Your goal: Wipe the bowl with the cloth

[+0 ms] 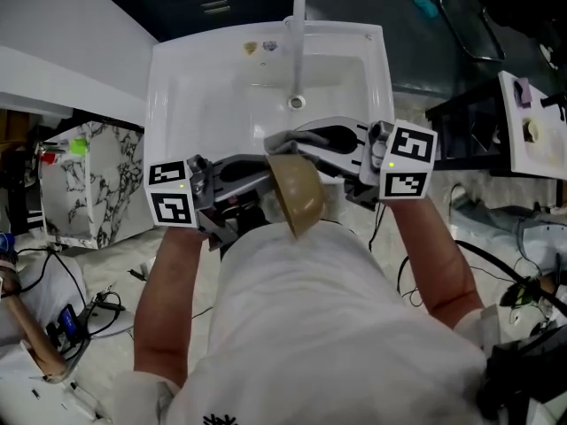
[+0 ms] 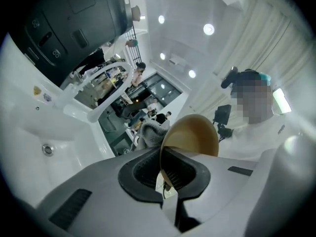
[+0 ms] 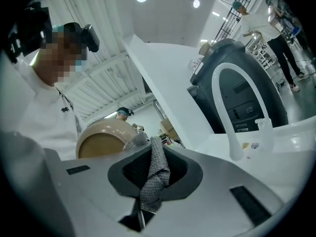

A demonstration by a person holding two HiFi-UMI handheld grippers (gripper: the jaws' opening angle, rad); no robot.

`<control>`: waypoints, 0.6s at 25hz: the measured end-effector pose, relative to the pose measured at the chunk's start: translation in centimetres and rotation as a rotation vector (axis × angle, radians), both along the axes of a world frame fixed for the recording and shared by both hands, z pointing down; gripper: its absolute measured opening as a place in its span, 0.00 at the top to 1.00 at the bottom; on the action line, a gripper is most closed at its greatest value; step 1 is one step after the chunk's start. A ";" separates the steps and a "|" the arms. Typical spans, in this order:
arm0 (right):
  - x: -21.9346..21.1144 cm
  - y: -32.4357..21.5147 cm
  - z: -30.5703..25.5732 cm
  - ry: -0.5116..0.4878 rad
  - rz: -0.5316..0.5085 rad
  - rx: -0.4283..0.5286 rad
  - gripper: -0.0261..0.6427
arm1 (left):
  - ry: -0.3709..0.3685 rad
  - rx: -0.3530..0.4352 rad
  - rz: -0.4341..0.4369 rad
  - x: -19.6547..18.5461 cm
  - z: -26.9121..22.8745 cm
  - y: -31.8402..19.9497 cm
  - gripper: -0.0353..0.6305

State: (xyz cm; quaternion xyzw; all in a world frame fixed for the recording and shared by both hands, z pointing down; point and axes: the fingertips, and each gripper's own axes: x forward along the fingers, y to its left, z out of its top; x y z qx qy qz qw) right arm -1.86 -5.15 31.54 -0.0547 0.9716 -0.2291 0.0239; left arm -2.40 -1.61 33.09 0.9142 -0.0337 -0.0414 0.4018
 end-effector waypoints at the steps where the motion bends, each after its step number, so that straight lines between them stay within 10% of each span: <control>1: 0.0 0.1 0.2 0.005 0.001 -0.001 0.91 | 0.007 -0.003 -0.009 -0.3 -0.1 -0.1 0.92; 15: -0.8 3.5 1.4 0.020 -0.091 -0.013 0.91 | 0.059 -0.053 -0.170 -4.5 -0.1 -2.9 0.92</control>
